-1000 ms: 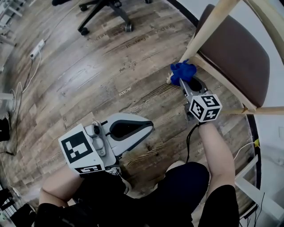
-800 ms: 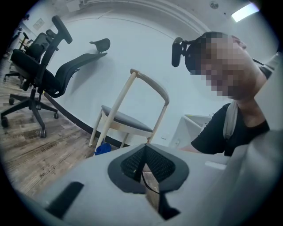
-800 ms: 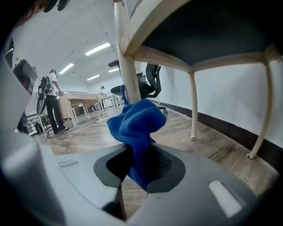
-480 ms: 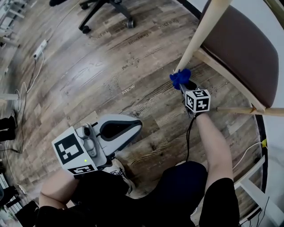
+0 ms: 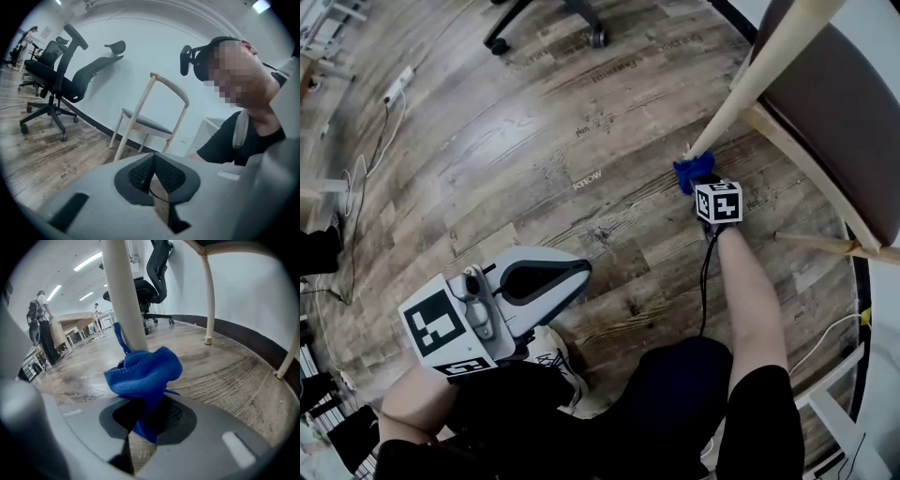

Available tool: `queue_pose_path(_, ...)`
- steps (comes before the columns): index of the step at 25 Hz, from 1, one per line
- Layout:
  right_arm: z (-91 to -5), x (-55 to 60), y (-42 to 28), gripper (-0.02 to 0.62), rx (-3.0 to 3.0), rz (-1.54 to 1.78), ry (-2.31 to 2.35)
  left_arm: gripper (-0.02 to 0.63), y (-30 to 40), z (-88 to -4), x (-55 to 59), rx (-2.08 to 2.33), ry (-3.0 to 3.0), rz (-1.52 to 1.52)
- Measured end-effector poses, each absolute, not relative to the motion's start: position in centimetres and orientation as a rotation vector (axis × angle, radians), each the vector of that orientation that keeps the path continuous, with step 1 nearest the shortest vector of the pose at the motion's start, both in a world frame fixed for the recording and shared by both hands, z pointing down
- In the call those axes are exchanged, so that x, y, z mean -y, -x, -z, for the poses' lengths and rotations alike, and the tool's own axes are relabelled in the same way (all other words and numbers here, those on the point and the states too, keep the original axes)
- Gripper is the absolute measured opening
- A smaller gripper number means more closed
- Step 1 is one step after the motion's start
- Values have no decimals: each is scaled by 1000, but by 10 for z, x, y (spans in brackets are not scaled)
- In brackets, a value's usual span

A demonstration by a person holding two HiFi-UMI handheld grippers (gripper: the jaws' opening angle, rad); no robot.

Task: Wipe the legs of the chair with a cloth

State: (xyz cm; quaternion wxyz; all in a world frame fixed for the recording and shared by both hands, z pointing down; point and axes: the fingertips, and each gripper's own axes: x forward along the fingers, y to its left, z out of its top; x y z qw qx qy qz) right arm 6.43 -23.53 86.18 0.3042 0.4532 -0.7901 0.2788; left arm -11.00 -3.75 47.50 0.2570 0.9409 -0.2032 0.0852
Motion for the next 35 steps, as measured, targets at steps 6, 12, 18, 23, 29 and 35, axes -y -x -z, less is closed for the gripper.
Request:
queue_pose_path(6,-809,232,-63,89,2197,-652,-1259,5,97,-462,36,491,-2584,-181)
queue_pose_path(12,-692,220,-64,87,2419,-534,-1383,6,59,-459,37,353,-2626,-145)
queue_pose_path(18,-594,196,-57,87,2592,-412,-1396,5,28,-466,39,258,-2604,-128)
queue_pose_path(23,-532,187,-64,87,2716,-452,-1485,6,12,-460,39,225,-2621,-105)
queue_pose_path(29,-497,185,-100,87,2743,-570,-1636,5,-5,-455,35,187,-2631,-86)
queue_pose_path(35,-491,150,-168,87,2645,-571,-1808,6,-21,-463,36,151,-2612,-98)
